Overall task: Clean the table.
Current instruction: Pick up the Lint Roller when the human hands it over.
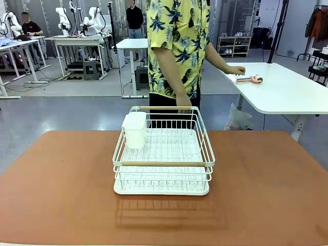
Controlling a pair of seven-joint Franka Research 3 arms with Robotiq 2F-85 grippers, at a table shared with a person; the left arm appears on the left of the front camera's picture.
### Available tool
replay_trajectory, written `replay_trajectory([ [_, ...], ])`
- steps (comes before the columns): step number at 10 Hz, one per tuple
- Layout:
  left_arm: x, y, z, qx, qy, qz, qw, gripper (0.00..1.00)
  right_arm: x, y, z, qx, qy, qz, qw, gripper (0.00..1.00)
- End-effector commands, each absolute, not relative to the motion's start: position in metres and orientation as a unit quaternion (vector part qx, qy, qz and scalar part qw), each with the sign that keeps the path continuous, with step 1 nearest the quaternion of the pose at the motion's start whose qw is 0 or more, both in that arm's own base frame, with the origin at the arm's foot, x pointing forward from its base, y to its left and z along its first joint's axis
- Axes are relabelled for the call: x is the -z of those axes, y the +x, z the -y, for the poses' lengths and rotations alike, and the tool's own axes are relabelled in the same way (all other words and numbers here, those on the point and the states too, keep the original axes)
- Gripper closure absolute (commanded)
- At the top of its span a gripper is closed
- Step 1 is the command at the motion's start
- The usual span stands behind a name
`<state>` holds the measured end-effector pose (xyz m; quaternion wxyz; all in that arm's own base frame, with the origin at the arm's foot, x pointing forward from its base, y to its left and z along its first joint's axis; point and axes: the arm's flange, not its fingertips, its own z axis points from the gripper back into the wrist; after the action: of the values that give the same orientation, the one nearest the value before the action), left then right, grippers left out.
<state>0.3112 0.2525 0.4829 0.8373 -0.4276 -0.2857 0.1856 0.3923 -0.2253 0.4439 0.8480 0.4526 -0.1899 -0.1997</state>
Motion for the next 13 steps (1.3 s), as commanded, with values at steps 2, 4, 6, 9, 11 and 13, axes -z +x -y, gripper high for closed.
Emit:
replay_trajectory([
  [2,-0.4834,0.3095,-0.2549,-0.178,-0.430,0.292,0.835,0.00,-0.4463,0.3915,0.2251,0.199,0.457,0.193,0.845,0.00],
  [4,-0.4834,0.3095,-0.2549,-0.178,-0.430,0.292,0.835,0.00,-0.4463,0.3915,0.2251,0.199,0.457,0.193,0.845,0.00],
  [6,-0.4834,0.3095,-0.2549,-0.178,-0.430,0.292,0.835,0.00,-0.4463,0.3915,0.2251,0.199,0.457,0.193,0.845,0.00],
  [9,-0.4834,0.3095,-0.2549,-0.178,-0.430,0.292,0.835,0.00,-0.4463,0.3915,0.2251,0.199,0.457,0.193,0.845,0.00],
  [11,-0.4834,0.3095,-0.2549,-0.178,-0.430,0.292,0.835,0.00,-0.4463,0.3915,0.2251,0.199,0.457,0.193,0.845,0.00],
  [13,-0.4834,0.3095,-0.2549,-0.178,-0.430,0.292,0.835,0.00,-0.4463,0.3915,0.2251,0.199,0.457,0.193,0.845,0.00],
])
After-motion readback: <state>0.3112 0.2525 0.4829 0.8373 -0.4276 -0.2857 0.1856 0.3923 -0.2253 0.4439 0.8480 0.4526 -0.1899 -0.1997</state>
